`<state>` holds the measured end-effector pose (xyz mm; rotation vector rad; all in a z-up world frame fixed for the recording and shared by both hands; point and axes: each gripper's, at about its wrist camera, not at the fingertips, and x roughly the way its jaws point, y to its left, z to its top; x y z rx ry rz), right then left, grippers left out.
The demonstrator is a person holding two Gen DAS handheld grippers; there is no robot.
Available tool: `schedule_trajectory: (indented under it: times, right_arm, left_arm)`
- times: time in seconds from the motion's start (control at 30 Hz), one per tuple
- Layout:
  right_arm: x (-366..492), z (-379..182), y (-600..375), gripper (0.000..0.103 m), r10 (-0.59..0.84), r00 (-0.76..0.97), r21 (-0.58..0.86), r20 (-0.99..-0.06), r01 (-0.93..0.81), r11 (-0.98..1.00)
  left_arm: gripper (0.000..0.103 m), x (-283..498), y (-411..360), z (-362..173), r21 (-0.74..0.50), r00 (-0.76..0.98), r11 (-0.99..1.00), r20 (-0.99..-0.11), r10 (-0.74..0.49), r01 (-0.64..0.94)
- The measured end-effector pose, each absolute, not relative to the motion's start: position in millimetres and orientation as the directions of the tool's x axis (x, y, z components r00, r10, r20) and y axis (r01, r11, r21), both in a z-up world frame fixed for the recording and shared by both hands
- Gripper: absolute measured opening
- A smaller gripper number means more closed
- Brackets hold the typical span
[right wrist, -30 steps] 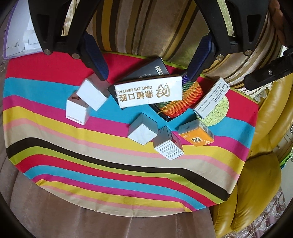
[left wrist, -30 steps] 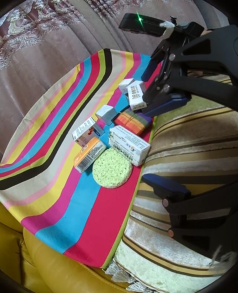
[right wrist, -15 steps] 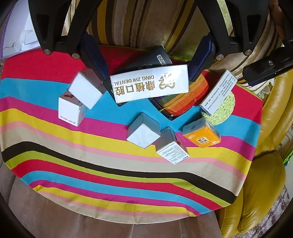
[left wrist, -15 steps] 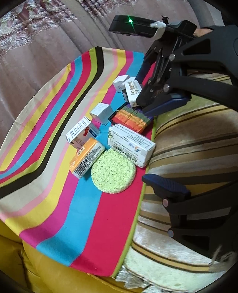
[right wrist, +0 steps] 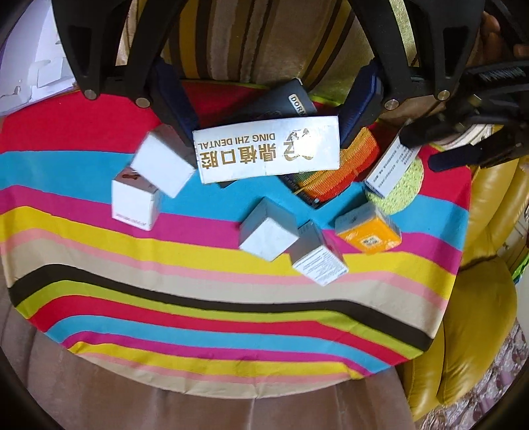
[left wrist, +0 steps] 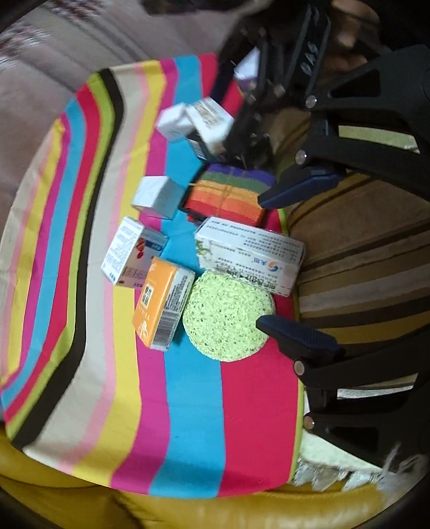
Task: Organize objects
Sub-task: 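Grasp the DING ZHI DENTAL box with the right gripper while the left grasps the white leaflet box, then carry both boxes over the purple-rimmed box and open both grippers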
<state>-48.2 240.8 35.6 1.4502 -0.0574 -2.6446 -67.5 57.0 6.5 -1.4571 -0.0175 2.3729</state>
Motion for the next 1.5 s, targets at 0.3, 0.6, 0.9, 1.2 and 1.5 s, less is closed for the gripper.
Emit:
schedule_trajectory:
  times: [0.3, 0.6, 0.9, 1.2, 1.5]
  right_arm:
    - [-37, 46, 251, 0.083, -0.122, -0.577, 0.103, -0.808, 0.066, -0.992]
    - [-22, 48, 274, 0.084, -0.107, -0.59, 0.128, -0.8, 0.006, -0.992]
    - [-1, 54, 287, 0.083, -0.029, -0.603, 0.078, -0.797, -0.055, -0.995]
    - [21, 63, 299, 0.083, 0.009, -0.62, 0.062, -0.784, -0.093, -0.994]
    - [39, 64, 323, 0.083, 0.049, -0.61, 0.081, -0.791, -0.183, -0.98]
  left_arm:
    - [0.042, -70, 79, -7, -0.008, -0.395, -0.943, -0.907, 0.147, -0.333]
    - [0.028, -61, 64, 12, -0.092, -0.457, -0.95, -0.86, 0.226, -0.298]
    - [0.028, -36, 69, 40, -0.213, -0.515, -0.935, -0.789, 0.335, -0.282]
    - [0.028, -17, 96, 48, -0.355, -0.472, -0.882, -0.748, 0.466, -0.308]
    - [0.028, -2, 126, 53, -0.386, -0.444, -0.848, -0.728, 0.522, -0.364]
